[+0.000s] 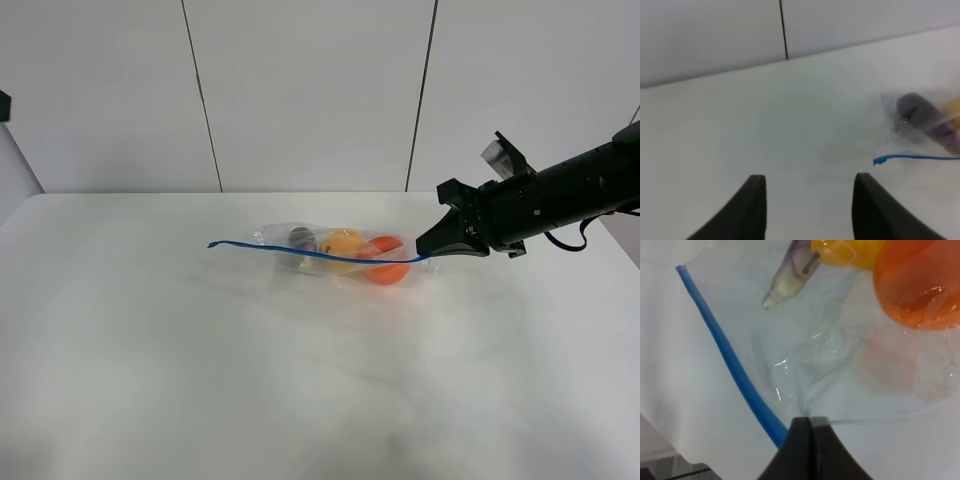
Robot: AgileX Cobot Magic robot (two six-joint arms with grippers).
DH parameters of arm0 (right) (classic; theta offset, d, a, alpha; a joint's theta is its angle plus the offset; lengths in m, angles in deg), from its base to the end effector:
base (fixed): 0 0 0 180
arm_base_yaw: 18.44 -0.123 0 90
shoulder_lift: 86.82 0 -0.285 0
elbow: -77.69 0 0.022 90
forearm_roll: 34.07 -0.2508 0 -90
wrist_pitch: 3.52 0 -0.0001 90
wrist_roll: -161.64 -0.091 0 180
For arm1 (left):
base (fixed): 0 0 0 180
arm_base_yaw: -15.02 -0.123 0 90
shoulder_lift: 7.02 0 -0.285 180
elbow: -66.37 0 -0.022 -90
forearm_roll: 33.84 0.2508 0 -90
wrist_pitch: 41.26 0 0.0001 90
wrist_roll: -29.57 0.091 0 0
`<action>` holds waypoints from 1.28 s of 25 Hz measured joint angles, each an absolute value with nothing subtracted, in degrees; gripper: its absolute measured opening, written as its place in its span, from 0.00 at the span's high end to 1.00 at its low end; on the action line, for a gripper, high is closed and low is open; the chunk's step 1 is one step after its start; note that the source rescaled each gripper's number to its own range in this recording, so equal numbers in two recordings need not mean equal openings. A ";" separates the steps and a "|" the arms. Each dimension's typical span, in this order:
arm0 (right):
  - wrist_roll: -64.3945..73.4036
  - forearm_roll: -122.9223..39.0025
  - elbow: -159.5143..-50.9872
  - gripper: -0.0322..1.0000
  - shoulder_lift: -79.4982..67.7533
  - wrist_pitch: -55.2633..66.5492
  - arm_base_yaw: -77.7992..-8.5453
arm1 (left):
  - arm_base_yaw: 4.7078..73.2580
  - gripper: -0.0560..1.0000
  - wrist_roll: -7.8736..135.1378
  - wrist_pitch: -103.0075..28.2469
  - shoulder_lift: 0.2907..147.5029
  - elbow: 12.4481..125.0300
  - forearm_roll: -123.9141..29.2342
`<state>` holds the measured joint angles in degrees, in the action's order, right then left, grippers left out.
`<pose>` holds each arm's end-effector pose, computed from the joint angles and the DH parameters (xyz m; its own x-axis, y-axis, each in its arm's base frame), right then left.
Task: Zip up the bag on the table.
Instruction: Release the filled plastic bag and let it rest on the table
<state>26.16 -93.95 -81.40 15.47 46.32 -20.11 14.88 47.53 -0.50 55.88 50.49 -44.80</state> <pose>0.3106 0.0693 0.2212 -0.9154 0.0192 -0.4022 -0.2567 0.7418 0.6196 0.1908 -0.0108 0.4032 -0.4606 0.1646 -0.8722 0.1857 0.9788 0.0867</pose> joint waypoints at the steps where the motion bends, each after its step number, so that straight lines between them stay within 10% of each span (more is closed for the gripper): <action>1: 26.16 -93.95 -81.40 0.97 15.47 46.32 -20.11 | 14.88 0.07 47.47 -0.91 52.93 48.67 -44.80; 32: 26.16 -94.14 -81.40 0.97 15.47 46.27 -20.11 | 14.88 0.07 37.51 28.60 4.42 29.80 -41.56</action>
